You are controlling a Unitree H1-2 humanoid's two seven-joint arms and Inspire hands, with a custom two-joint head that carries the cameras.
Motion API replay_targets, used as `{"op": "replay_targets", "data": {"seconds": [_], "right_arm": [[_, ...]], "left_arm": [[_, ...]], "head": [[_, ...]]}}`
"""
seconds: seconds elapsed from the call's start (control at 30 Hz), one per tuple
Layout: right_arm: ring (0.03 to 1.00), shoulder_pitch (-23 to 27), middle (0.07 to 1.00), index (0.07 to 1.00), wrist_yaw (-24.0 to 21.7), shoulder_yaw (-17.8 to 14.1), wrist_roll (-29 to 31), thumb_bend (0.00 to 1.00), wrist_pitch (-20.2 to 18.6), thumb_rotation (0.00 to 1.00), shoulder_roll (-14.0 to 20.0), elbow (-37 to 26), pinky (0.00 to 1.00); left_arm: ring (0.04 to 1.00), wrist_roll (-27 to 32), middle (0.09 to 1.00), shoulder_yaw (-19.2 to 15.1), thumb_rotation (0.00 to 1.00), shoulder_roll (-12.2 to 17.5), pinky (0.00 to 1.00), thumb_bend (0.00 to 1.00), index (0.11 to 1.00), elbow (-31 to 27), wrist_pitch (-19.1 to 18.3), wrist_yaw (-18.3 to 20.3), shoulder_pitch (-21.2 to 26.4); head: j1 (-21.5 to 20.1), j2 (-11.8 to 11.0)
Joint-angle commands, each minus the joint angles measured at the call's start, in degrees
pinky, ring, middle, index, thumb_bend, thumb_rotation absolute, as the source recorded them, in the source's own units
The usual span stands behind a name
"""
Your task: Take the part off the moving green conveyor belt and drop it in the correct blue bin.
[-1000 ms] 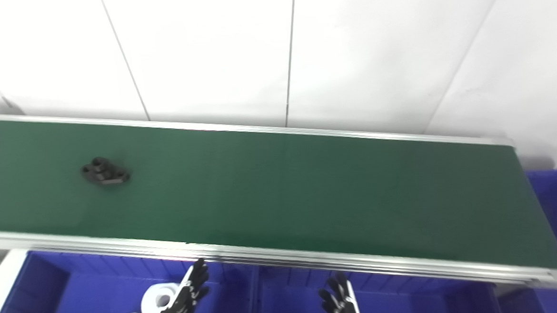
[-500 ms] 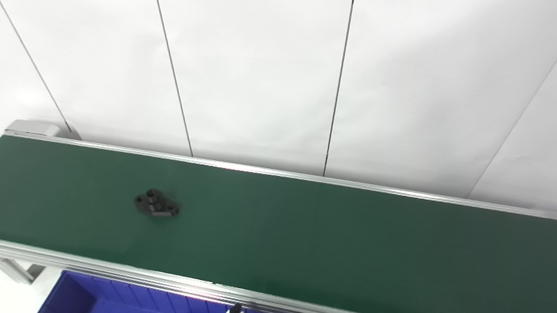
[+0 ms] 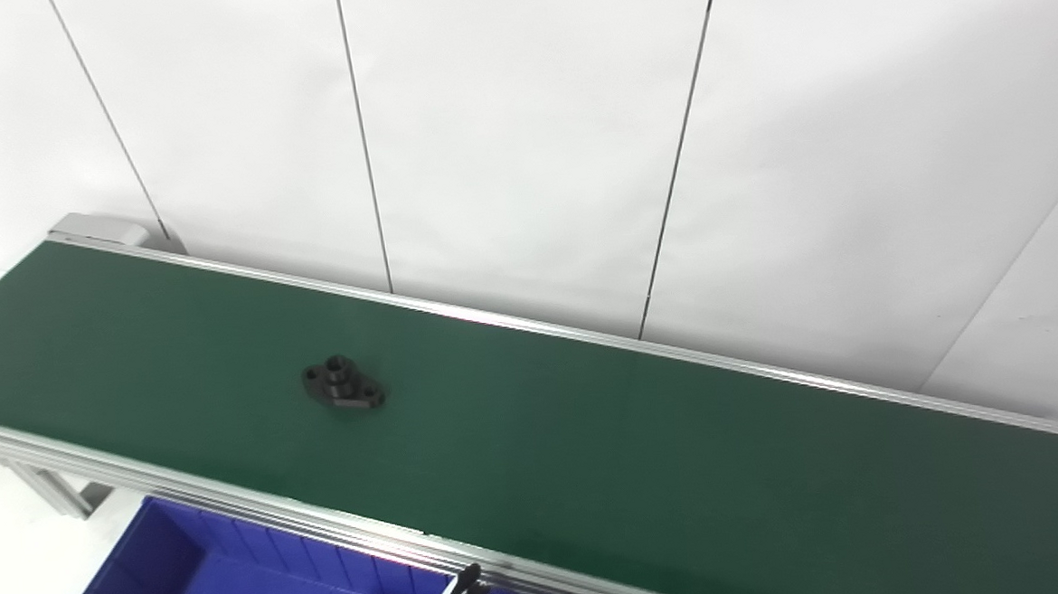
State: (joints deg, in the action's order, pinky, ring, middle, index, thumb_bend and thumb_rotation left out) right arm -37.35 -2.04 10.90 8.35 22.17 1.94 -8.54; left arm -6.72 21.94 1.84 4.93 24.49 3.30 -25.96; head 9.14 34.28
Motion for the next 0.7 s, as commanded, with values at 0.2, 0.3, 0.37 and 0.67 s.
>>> {"op": "replay_targets", "data": {"seconds": [0.2,0.3,0.37,0.67], "right_arm": [[0.894,3.9,0.938,1.000,3.4,-2.3,-20.8,0.73,0.6,0.70,-2.4,-8.0,0.88],[0.870,11.2,0.933,0.996,4.9,-3.3,-27.8,0.74,0.8,0.72,-3.2,-7.7,0.82],[0.875,15.4,0.942,0.997,5.1,-3.7,-30.2,0.75,-0.7,0.75,-3.7,-7.5,0.80],[0.852,30.6,0.927,0.947,2.2,-2.6,-34.3,0.84,-12.1,0.70,-4.7,-7.5,0.79]], "left_arm": [[0.955,0.4,0.987,-0.5,0.79,0.7,0.83,0.88,1.000,-3.6,1.9,1.2,-1.0],[0.966,0.5,0.993,-0.5,0.79,1.0,0.86,0.90,1.000,-3.9,1.1,1.8,-1.0],[0.971,1.0,0.999,-0.5,0.78,1.2,0.87,0.89,1.000,-3.7,1.2,2.2,-1.1],[0.972,2.0,0.997,-0.5,0.74,1.6,0.86,0.87,1.000,-4.2,-0.4,3.9,-1.4]], "head": [[-3.6,1.1],[-3.5,0.9],[-3.5,0.8],[-4.7,0.6]]}}
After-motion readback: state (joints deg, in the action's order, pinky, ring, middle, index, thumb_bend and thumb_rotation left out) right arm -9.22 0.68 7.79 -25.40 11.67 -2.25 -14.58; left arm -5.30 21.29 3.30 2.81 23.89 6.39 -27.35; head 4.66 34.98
